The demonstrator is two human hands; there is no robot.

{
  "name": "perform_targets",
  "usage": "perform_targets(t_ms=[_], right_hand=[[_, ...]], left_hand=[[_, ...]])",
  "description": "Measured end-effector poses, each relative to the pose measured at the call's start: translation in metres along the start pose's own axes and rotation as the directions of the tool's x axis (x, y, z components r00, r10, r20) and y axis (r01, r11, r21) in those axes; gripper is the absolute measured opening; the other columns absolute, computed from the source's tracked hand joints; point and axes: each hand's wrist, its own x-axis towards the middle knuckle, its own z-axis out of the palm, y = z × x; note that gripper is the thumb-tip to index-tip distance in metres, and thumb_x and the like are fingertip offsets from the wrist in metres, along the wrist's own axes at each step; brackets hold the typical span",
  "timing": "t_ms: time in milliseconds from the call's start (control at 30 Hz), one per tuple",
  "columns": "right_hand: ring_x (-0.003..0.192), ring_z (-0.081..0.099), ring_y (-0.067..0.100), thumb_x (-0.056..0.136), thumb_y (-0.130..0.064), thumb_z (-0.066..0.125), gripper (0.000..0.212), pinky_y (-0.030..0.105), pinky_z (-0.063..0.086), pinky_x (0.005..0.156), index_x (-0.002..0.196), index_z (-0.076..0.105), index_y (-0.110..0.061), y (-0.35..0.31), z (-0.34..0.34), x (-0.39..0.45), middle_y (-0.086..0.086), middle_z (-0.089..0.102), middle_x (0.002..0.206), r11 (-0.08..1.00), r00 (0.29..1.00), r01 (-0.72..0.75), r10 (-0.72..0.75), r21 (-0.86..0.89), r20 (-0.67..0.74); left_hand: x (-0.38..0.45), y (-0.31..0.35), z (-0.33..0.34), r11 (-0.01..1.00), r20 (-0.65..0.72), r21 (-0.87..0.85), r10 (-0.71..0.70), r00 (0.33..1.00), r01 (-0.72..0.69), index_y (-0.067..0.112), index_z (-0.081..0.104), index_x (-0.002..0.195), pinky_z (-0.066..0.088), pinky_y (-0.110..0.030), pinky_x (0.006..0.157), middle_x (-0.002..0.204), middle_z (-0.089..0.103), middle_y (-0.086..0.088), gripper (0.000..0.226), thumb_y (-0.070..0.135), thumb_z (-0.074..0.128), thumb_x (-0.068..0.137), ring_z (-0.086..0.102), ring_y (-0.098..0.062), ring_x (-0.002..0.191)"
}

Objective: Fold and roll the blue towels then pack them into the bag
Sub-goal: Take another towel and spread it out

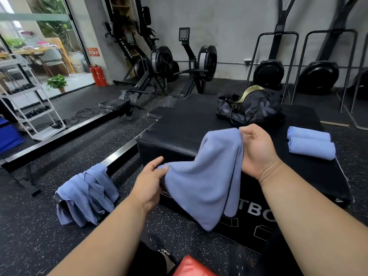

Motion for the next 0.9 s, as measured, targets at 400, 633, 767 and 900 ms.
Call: perform_targets(t_ms=[400, 633, 767, 900], right_hand=[[0.095, 0.071, 0.038, 0.103, -0.044, 0.051, 0.055, 0.043, 0.053, 0.086, 0.107, 0.07, 0.008, 0.02, -0.034, -0.011, 0.03, 0.07, 0.11, 0.909, 0.919, -0.376, 0.343, -0.178, -0.193], [0.12, 0.065, 0.041, 0.089, -0.033, 0.063, 0.053, 0.047, 0.048, 0.11, 0.123, 0.069, 0.007, 0.032, -0.031, -0.01, 0.028, 0.064, 0.132, 0.935, 0.923, -0.356, 0.353, 0.007, -0.152], [0.12, 0.065, 0.038, 0.095, -0.038, 0.064, 0.056, 0.045, 0.051, 0.104, 0.128, 0.065, 0.006, 0.044, -0.018, -0.019, 0.032, 0.058, 0.143, 0.869, 0.877, -0.479, 0.467, -0.122, -0.113], [0.128, 0.062, 0.04, 0.094, -0.027, 0.058, 0.051, 0.049, 0.044, 0.116, 0.131, 0.062, 0.009, 0.039, -0.024, -0.01, 0.033, 0.056, 0.145, 0.963, 0.956, -0.256, 0.265, 0.082, -0.128]], left_hand=[[0.011, 0.092, -0.011, 0.873, 0.124, 0.316, 0.349, 0.929, -0.371, 0.028, 0.075, 0.115, 0.048, -0.033, 0.091, 0.107, 0.076, 0.004, 0.03, 0.004, 0.068, 0.097, 0.065, -0.012, 0.099], [0.001, 0.101, -0.014, 0.871, 0.13, 0.319, 0.351, 0.927, -0.375, 0.024, 0.073, 0.12, 0.051, -0.039, 0.094, 0.114, 0.076, -0.005, 0.033, 0.0, 0.064, 0.099, 0.066, -0.019, 0.103], [-0.003, 0.104, -0.009, 0.869, 0.132, 0.326, 0.348, 0.928, -0.373, 0.023, 0.072, 0.122, 0.05, -0.035, 0.09, 0.109, 0.077, 0.0, 0.033, -0.001, 0.062, 0.1, 0.067, -0.013, 0.097], [-0.002, 0.107, -0.012, 0.85, 0.149, 0.355, 0.359, 0.921, -0.389, 0.024, 0.073, 0.121, 0.052, -0.035, 0.089, 0.112, 0.078, -0.001, 0.033, 0.0, 0.064, 0.099, 0.069, -0.013, 0.097]])
